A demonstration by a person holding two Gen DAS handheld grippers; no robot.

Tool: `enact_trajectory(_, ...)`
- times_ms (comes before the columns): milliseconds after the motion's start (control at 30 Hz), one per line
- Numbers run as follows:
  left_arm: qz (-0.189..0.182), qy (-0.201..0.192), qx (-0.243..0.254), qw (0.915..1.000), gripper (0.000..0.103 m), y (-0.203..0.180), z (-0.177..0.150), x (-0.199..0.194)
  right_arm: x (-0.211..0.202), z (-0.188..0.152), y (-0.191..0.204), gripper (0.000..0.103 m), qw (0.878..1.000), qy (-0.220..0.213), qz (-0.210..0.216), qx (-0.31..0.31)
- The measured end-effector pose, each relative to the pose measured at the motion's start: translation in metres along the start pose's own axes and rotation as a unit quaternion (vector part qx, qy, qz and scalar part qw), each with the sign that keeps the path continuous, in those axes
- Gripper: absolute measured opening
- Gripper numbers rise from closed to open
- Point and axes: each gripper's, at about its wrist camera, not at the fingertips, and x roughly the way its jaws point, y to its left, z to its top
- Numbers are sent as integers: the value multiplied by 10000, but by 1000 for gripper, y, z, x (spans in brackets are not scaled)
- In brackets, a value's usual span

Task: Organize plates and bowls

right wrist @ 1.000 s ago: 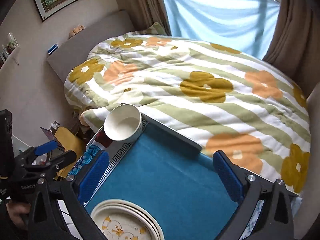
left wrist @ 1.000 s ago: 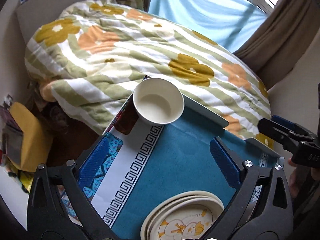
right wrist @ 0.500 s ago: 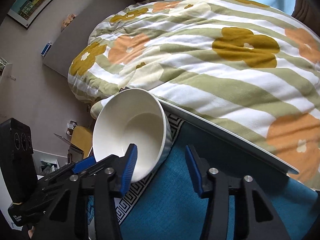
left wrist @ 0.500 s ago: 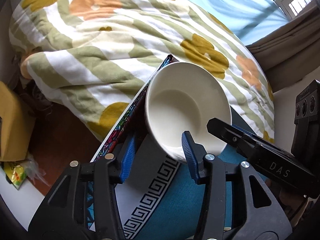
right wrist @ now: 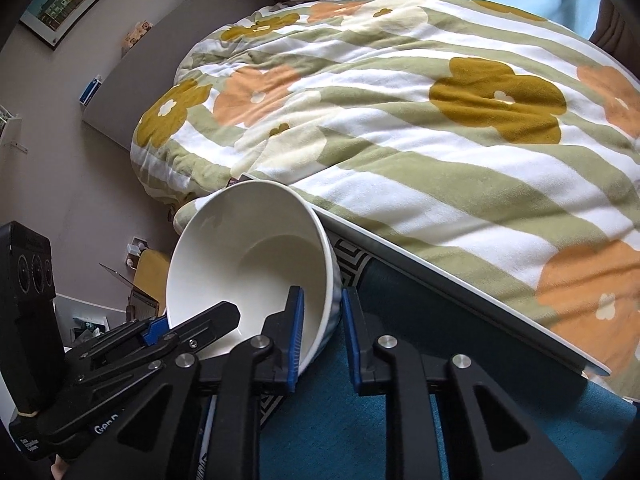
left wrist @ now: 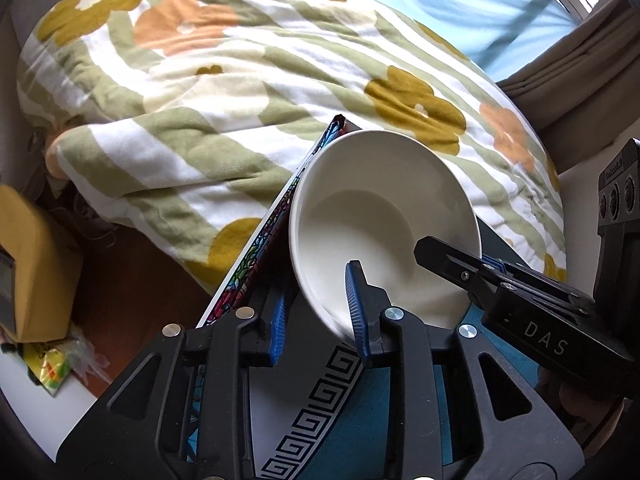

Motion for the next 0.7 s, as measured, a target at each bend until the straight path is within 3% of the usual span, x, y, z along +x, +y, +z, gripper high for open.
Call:
enact_trajectory(333,19,-168,294,9994,24,-26,-11,-32,-34,-19,-5,17,9997,-195,14,153)
enact_trajectory(700,-195,-540,826,9949,24,-100,-56,-108,-140,-67,-10,17,9963,-792,-204,258)
